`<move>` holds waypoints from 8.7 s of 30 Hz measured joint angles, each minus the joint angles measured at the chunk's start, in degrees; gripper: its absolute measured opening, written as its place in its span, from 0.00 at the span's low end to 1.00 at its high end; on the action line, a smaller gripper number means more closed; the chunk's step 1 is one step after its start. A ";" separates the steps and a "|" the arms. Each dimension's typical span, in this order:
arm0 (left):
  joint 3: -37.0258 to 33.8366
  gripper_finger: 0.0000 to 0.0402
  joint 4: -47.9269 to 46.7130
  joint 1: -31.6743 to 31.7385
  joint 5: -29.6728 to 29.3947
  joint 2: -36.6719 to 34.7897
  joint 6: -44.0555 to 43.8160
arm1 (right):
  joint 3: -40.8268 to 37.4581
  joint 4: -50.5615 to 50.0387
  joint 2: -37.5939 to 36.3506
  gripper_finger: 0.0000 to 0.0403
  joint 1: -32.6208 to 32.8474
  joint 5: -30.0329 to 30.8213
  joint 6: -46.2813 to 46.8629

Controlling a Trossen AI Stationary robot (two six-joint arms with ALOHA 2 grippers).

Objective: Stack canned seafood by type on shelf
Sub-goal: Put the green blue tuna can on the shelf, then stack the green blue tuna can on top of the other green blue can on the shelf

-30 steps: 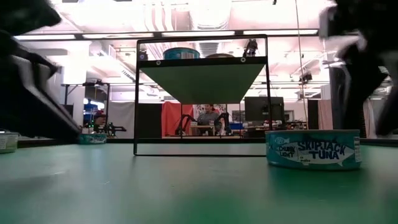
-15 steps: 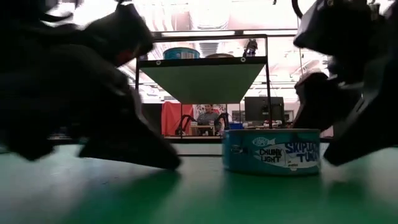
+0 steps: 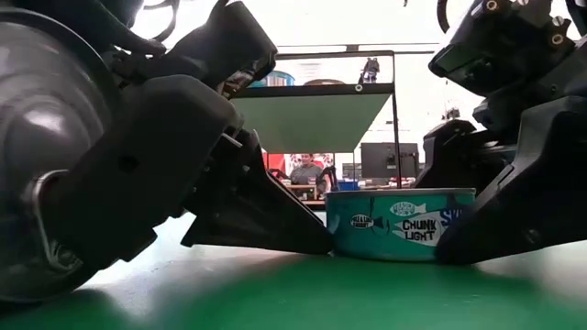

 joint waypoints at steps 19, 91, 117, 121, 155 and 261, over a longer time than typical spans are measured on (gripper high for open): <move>4.80 0.24 -0.02 0.13 -2.29 2.80 2.08 | 0.17 0.68 0.02 1.00 -1.07 0.37 0.04; 24.93 0.26 -52.46 32.11 25.26 -28.91 31.65 | 14.30 -35.80 -23.70 0.98 -33.92 -13.85 -26.06; 51.09 0.00 -79.66 34.09 38.14 -9.43 33.17 | 14.65 -41.85 -24.20 0.99 -33.94 -13.53 -16.72; 52.32 0.00 -80.71 34.12 38.24 -9.05 33.13 | 14.49 -43.06 -24.27 0.99 -33.92 -13.36 -16.64; 41.29 0.00 -64.95 34.23 36.28 -12.76 35.42 | 13.29 -44.58 -27.18 0.99 -32.35 -12.85 -19.22; 6.56 0.00 -52.44 57.17 -4.83 -55.10 -12.32 | -29.62 4.43 -42.22 0.99 -28.24 -14.47 -5.73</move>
